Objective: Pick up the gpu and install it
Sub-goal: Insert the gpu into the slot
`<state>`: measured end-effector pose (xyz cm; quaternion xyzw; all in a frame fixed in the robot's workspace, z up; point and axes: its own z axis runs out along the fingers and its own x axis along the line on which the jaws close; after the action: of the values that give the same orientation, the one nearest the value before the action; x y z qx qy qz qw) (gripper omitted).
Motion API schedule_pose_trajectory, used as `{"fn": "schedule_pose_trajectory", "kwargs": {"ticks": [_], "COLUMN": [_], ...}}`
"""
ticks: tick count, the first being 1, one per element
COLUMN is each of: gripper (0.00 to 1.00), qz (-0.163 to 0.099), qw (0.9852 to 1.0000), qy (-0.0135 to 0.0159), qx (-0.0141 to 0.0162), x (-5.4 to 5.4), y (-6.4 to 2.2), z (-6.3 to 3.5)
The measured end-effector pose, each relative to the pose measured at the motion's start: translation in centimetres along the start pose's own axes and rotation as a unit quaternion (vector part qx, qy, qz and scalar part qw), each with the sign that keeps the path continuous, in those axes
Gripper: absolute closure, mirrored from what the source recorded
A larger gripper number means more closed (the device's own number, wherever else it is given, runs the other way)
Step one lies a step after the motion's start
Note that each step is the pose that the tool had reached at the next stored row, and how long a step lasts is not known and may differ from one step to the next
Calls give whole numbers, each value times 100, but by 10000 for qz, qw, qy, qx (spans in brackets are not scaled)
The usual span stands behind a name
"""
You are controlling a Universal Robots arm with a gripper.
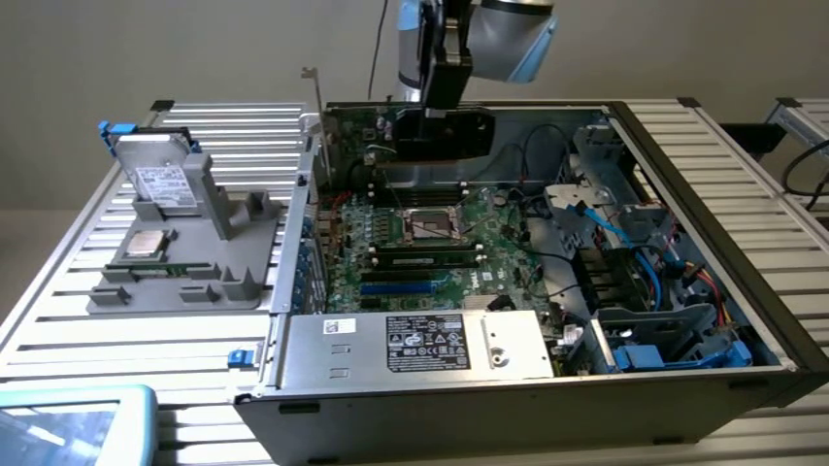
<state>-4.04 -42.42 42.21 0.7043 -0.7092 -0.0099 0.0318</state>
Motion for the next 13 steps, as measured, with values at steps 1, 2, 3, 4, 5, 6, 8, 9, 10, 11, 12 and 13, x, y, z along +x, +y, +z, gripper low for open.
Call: {"fn": "schedule_pose_trajectory", "kwargs": {"ticks": [1,2,3,4,5,6,8,9,10,11,12,13], "gripper": [73,73,73,73,73,73,73,73,73,73,73,73], "qz": [1,1,2,2,2,2,2,2,2,2,2,0], "qw": [10000,10000,10000,10000,10000,10000,10000,10000,10000,10000,10000,10000], "qy": [1,1,0,0,0,0,0,0,-1,-1,-6,-15], "qx": [-10,-26,-47,-64,-65,-64,-65,-65,-64,-65,-65,-64], "x": [6,16,22,27,28,28,28,28,28,28,29,33], "y": [0,0,-1,-3,-3,-3,-3,-3,-3,-3,-4,-6], "z": [6,12,19,23,23,23,23,23,23,25,35,51]}}
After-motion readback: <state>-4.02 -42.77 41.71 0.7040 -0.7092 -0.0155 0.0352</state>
